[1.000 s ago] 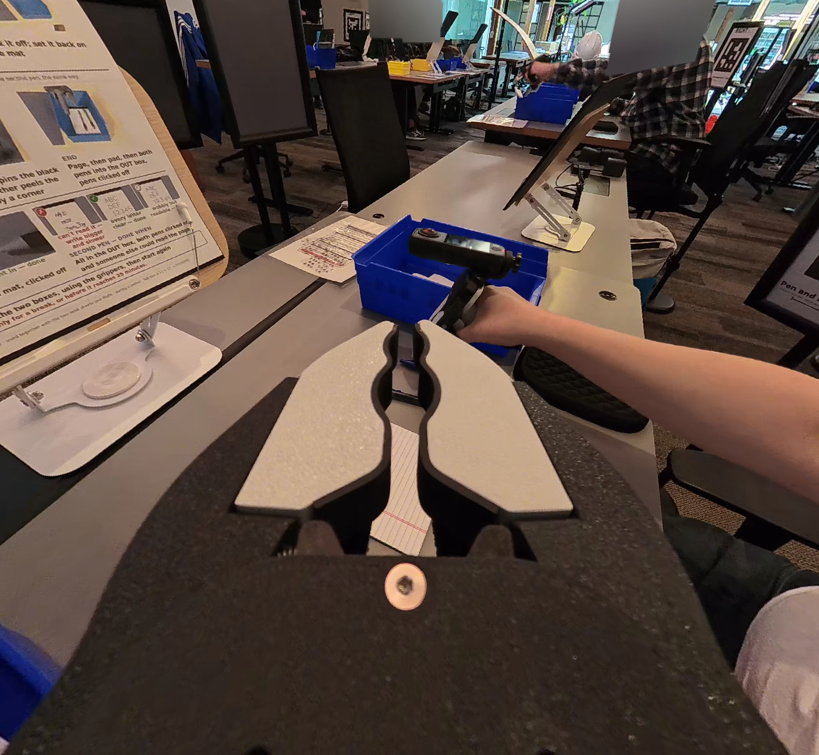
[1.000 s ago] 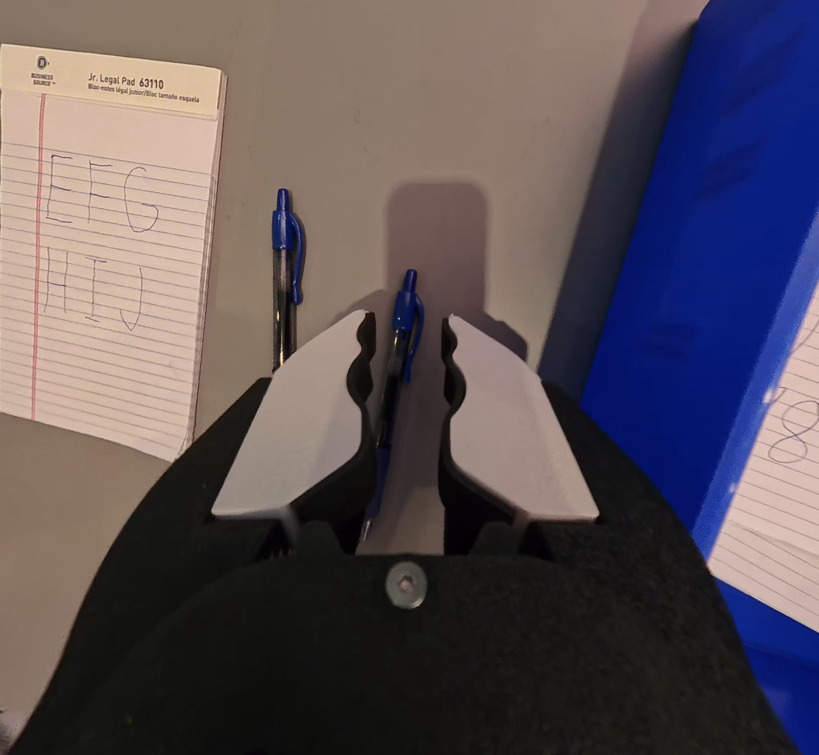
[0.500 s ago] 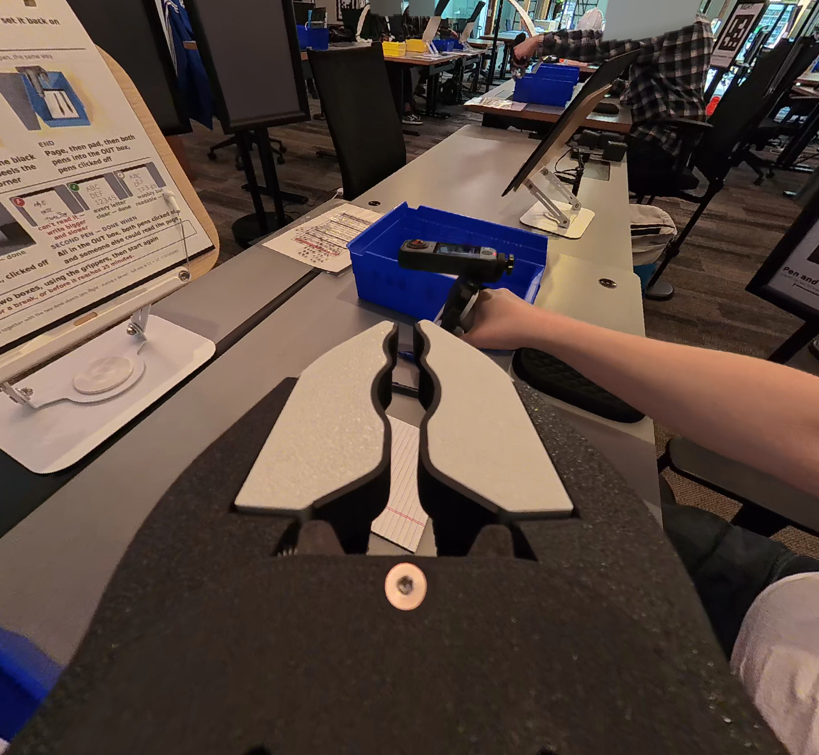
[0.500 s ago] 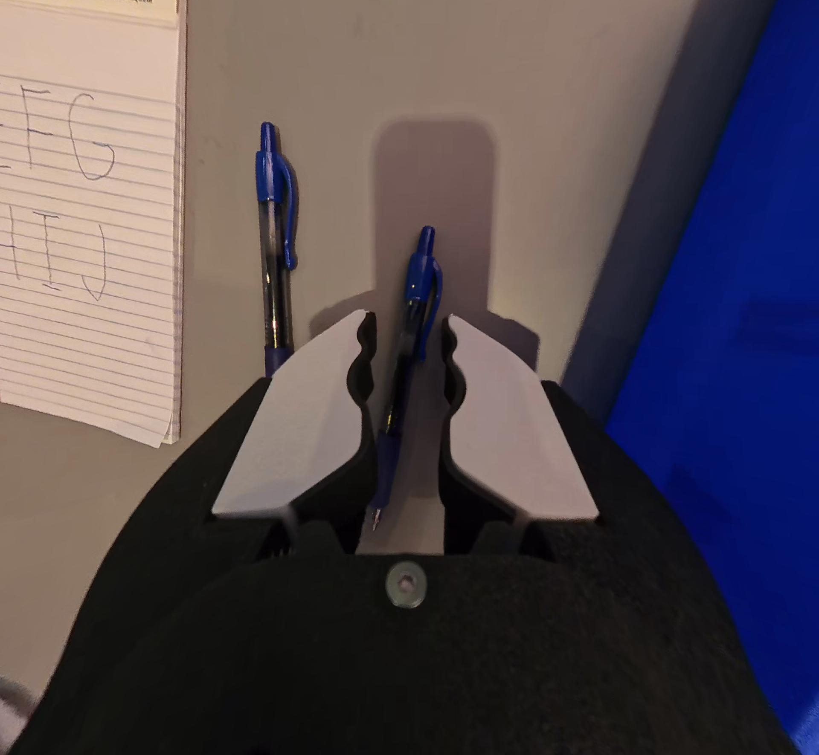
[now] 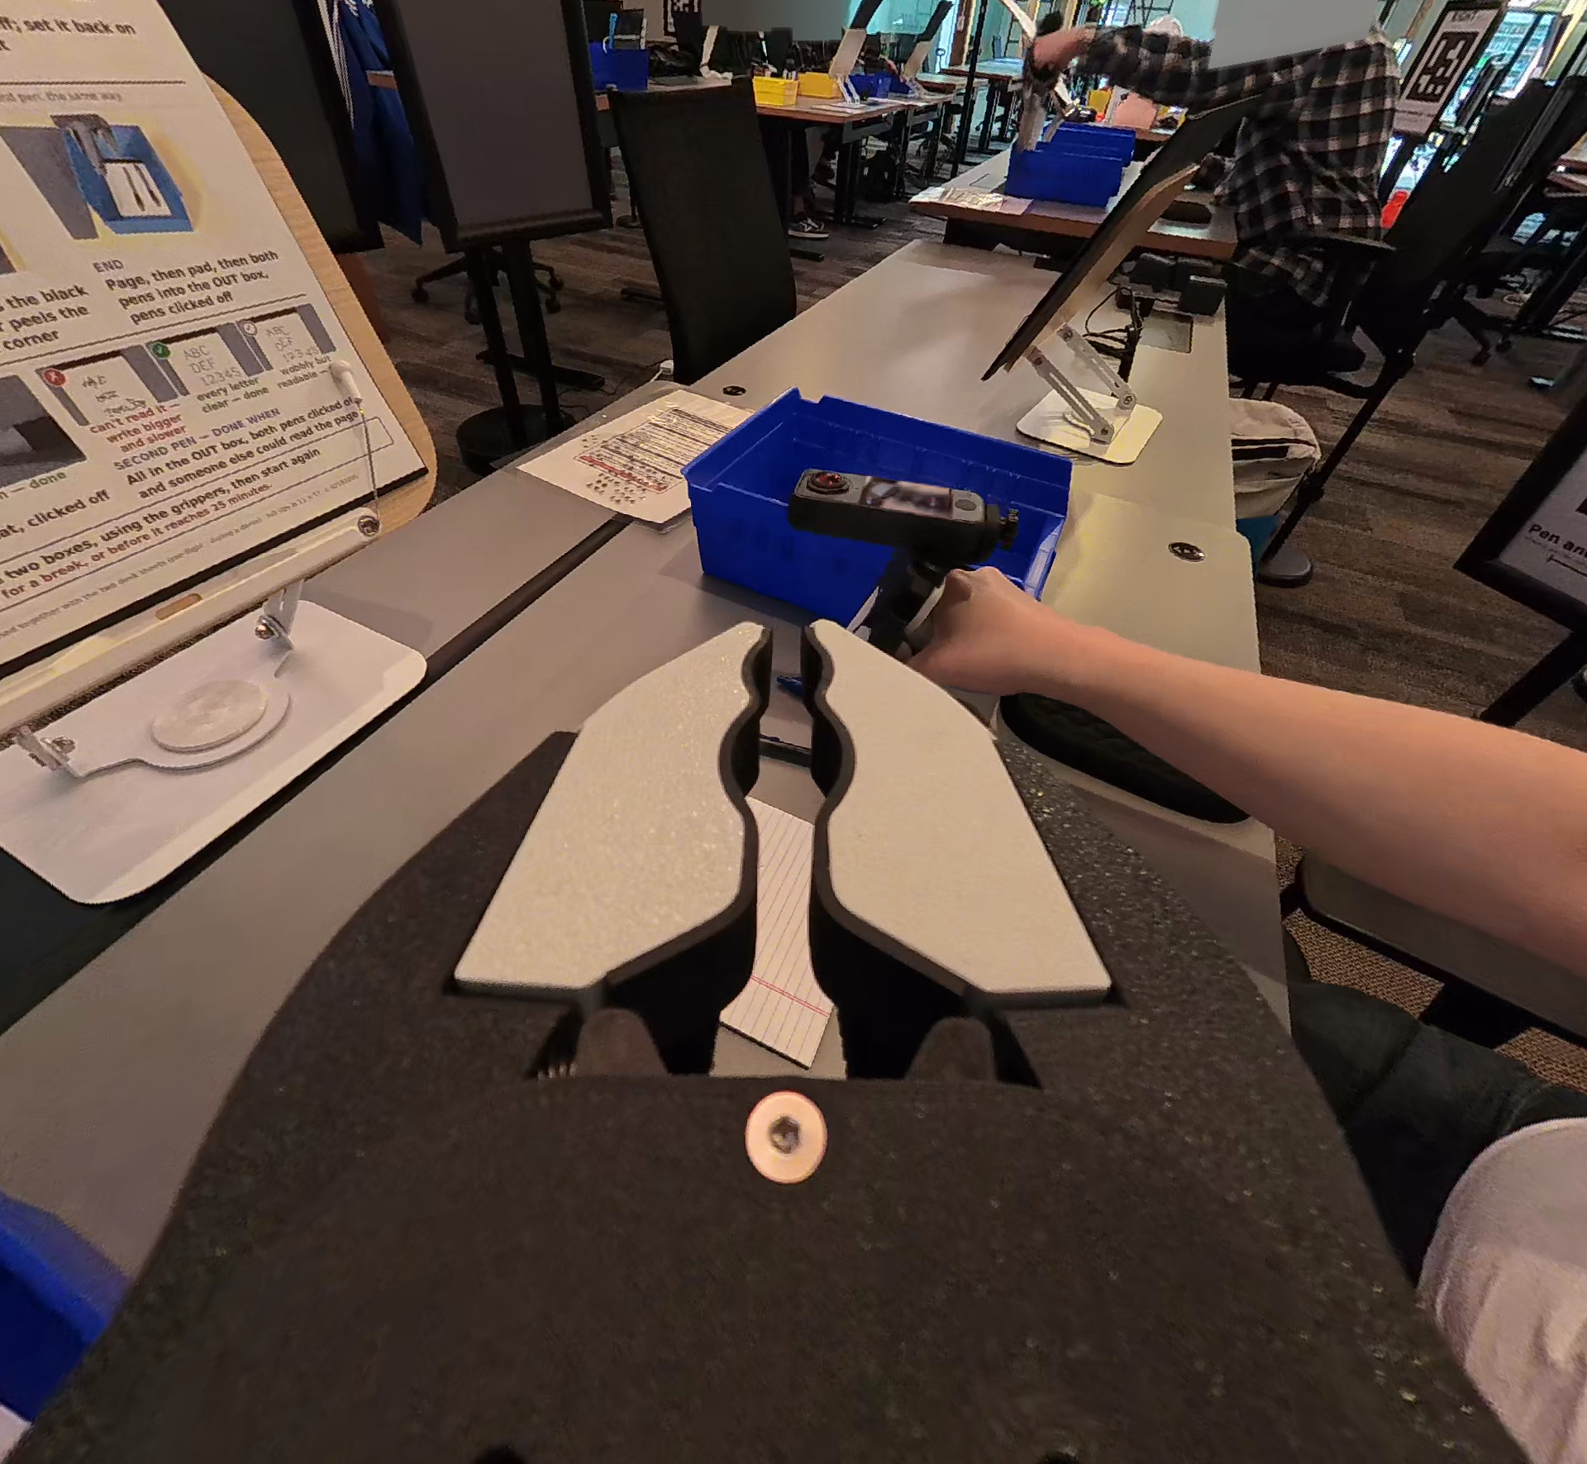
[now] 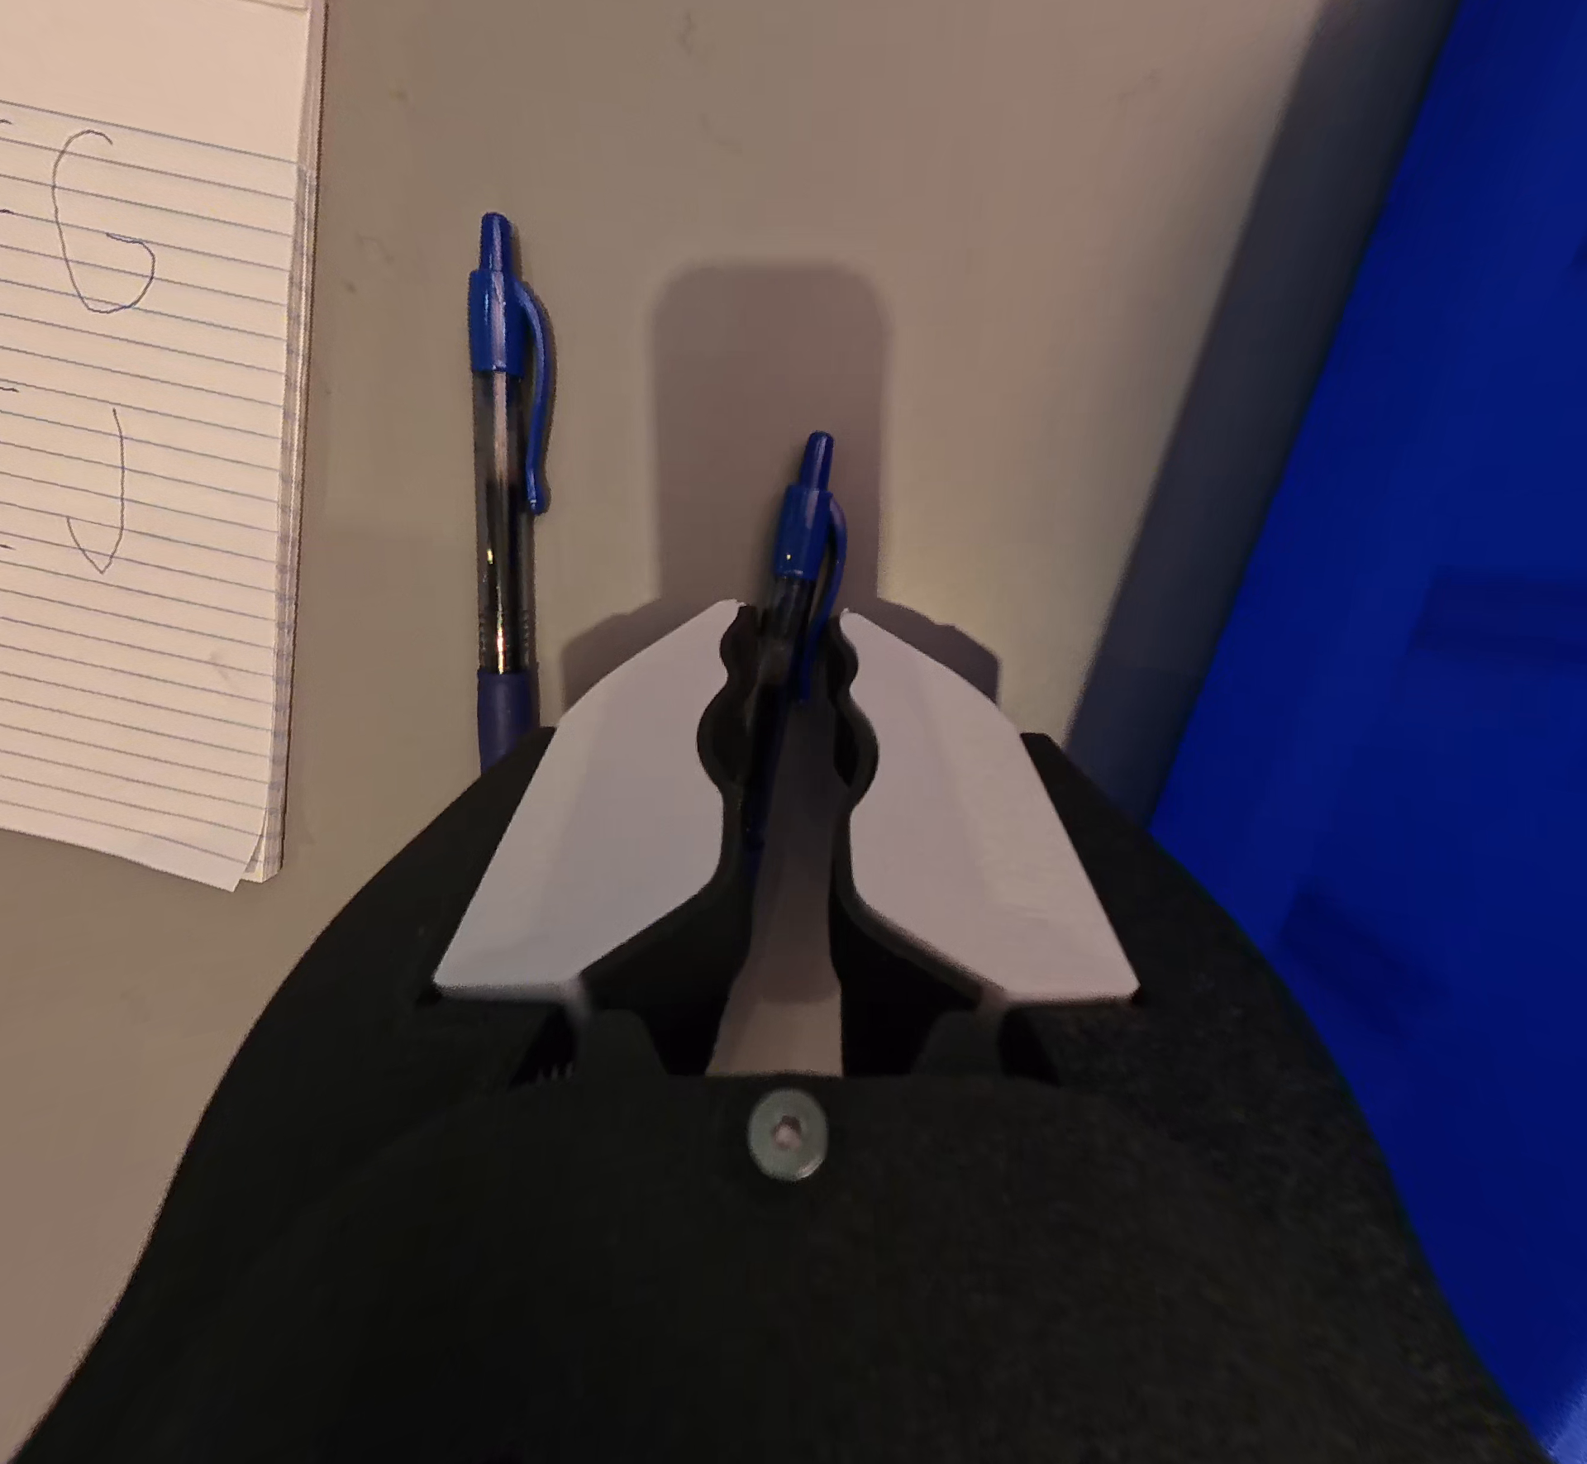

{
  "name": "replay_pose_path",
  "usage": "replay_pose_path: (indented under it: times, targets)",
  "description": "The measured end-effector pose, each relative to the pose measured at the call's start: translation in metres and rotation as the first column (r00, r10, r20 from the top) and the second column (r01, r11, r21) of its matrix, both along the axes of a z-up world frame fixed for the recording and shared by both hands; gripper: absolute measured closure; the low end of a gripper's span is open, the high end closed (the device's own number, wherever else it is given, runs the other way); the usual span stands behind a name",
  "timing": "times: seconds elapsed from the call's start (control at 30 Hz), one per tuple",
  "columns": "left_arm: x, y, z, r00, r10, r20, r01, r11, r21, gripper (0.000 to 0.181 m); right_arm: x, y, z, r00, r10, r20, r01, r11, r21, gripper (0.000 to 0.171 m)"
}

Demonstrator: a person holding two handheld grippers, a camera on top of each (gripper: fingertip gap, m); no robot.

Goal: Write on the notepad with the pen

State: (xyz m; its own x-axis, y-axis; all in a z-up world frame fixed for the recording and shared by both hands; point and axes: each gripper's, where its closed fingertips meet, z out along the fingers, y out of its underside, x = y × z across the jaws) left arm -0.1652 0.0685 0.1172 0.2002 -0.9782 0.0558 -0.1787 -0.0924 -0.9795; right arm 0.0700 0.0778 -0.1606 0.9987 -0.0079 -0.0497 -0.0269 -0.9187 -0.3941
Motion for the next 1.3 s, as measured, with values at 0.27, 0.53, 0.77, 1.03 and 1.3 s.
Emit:
replay_pose_path:
  times: [0.27, 0.53, 0.77, 1.03, 1.3]
  targets:
    - [0.007, 0.008, -0.012, 1.0, 0.003, -0.018, -0.004, 1.0, -0.029, 0.175, 0.0, 0.004, 0.003, 1.0, 0.026, -0.014, -0.025, 0.995, 0.099, 0.156]
    - [0.058, -0.003, -0.071, 0.984, -0.103, -0.143, 0.085, 0.989, -0.125, 0.17, -0.024, 0.0, 0.068, 0.967, 0.202, -0.156, -0.123, 0.904, 0.409, 0.158]
    - [0.098, -0.03, -0.088, 0.971, -0.235, -0.04, 0.232, 0.97, -0.075, 0.158, -0.077, -0.035, 0.17, 0.745, 0.583, -0.324, -0.179, 0.642, 0.745, 0.158]
    - [0.104, -0.081, -0.076, 0.852, -0.508, 0.122, 0.521, 0.846, -0.115, 0.128, -0.129, -0.089, 0.239, 0.323, 0.916, -0.237, -0.269, 0.329, 0.905, 0.158]
    - [0.1, -0.12, -0.081, 0.705, -0.69, 0.165, 0.708, 0.699, -0.098, 0.169, -0.155, -0.1, 0.249, 0.131, 0.974, -0.185, -0.313, 0.217, 0.925, 0.159]
